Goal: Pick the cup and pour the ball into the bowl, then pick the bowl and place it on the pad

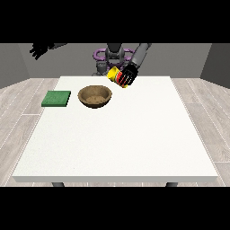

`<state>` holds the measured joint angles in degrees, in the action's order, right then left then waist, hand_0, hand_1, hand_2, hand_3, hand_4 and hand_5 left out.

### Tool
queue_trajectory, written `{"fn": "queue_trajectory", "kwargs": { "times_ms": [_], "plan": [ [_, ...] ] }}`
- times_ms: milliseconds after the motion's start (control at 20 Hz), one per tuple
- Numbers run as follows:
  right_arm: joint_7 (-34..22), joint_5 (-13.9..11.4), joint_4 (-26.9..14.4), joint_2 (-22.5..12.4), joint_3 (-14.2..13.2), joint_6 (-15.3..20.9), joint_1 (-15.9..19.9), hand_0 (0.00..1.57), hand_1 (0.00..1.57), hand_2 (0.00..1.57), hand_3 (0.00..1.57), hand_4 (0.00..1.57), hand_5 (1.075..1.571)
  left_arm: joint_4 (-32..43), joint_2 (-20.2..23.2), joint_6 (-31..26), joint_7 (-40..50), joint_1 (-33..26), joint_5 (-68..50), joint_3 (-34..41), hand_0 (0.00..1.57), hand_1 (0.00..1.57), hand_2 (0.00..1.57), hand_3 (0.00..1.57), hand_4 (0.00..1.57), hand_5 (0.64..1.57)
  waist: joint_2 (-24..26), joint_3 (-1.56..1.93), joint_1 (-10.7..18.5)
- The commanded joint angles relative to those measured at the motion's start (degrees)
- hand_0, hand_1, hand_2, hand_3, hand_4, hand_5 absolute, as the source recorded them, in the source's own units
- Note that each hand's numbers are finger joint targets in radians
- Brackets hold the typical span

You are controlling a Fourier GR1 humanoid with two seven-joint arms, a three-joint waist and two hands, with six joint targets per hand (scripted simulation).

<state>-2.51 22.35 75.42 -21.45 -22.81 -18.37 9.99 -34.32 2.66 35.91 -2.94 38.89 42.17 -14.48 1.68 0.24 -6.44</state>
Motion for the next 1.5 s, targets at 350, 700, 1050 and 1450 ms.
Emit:
{"fn": "queue_trajectory", "kwargs": {
  "times_ms": [350,700,1050,1450],
  "plan": [
    [2.3,1.2,-9.9,-2.4,-0.9,-5.4,2.9,0.00,0.00,0.00,0.17,0.70,1.560,4.5,-2.6,-8.6,28.8,15.5,20.0,-14.2,1.31,1.31,1.57,1.57,1.47,1.529,1.1,-0.11,-1.5],
    [3.1,-1.2,-10.9,-0.4,1.3,-2.9,6.3,0.00,0.00,0.00,0.29,0.70,1.555,6.0,-2.7,-18.5,40.2,20.3,31.3,-24.2,1.45,1.45,1.57,1.57,1.09,1.569,1.5,-0.13,-2.8],
    [2.8,-3.0,-12.4,2.8,4.3,-1.0,9.1,0.00,0.00,0.00,0.32,0.69,1.553,-3.7,-2.7,-33.3,42.9,16.5,31.4,-32.4,0.25,0.25,1.23,1.56,1.08,1.570,2.3,-0.21,-5.2],
    [1.4,-2.3,-12.2,1.5,1.8,1.6,6.1,0.00,0.00,0.00,0.14,0.73,1.546,-8.3,-1.3,-30.7,35.0,16.6,30.4,-24.3,0.00,0.00,1.15,1.49,1.04,1.567,5.6,-0.26,2.4]
  ]
}}
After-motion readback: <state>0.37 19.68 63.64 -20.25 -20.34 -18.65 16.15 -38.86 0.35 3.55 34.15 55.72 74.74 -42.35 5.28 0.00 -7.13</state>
